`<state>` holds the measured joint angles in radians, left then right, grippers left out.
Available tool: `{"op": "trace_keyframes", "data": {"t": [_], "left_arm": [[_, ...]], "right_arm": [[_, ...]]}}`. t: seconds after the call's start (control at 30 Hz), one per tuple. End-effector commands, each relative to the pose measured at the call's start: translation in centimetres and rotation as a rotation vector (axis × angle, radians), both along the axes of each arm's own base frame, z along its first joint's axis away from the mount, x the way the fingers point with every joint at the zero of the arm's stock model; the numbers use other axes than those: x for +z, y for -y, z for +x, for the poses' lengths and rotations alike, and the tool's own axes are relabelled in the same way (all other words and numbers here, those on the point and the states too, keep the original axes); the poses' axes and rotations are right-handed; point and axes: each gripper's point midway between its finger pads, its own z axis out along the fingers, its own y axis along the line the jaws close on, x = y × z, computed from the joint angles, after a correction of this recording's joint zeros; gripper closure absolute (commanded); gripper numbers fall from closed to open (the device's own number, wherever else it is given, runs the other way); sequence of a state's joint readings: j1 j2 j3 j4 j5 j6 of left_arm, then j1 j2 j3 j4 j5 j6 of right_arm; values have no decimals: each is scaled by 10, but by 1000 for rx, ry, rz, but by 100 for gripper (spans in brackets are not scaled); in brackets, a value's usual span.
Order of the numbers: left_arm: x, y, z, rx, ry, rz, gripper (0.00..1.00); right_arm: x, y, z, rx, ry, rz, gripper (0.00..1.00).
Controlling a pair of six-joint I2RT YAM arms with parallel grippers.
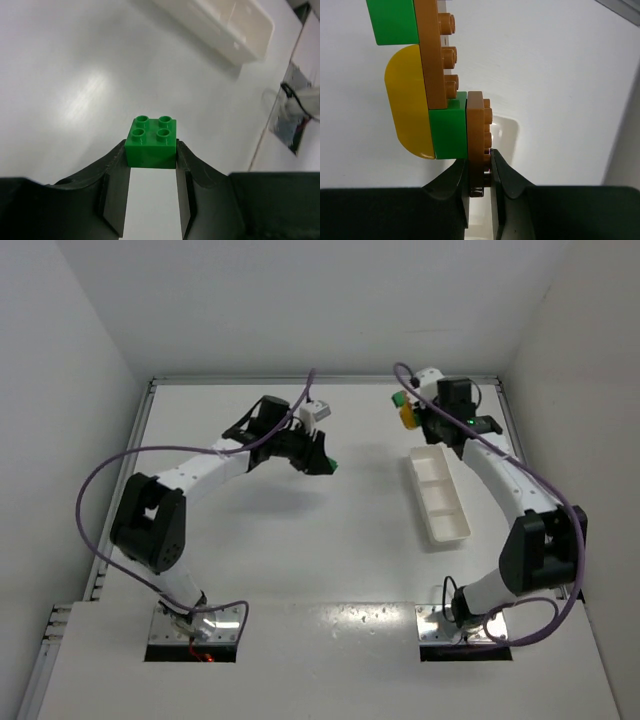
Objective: Sort the legos into containers by color
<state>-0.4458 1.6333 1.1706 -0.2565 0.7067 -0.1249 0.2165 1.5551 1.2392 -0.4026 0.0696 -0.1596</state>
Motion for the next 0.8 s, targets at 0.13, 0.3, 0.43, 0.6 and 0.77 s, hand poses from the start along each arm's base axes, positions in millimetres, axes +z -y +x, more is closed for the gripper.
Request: {"op": "trace_keyframes", "data": {"t": [0.13, 0.3, 0.43, 0.6, 0.77], "left_arm": [[49, 121, 62, 3, 175, -101, 100], [34, 198, 65, -74, 176, -132, 100], [36, 243, 50, -138, 197, -172, 100], [17, 264, 58, -133, 183, -201, 97], [8, 278, 73, -113, 184, -222, 95]], "right_arm": [[3, 93, -34, -356, -12, 64, 100], [-2, 134, -70, -506, -54, 92, 100], [6, 150, -95, -571, -35, 104, 100], [4, 162, -120, -633, -58, 141, 100], [1, 162, -128, -636, -88, 207, 100]]}}
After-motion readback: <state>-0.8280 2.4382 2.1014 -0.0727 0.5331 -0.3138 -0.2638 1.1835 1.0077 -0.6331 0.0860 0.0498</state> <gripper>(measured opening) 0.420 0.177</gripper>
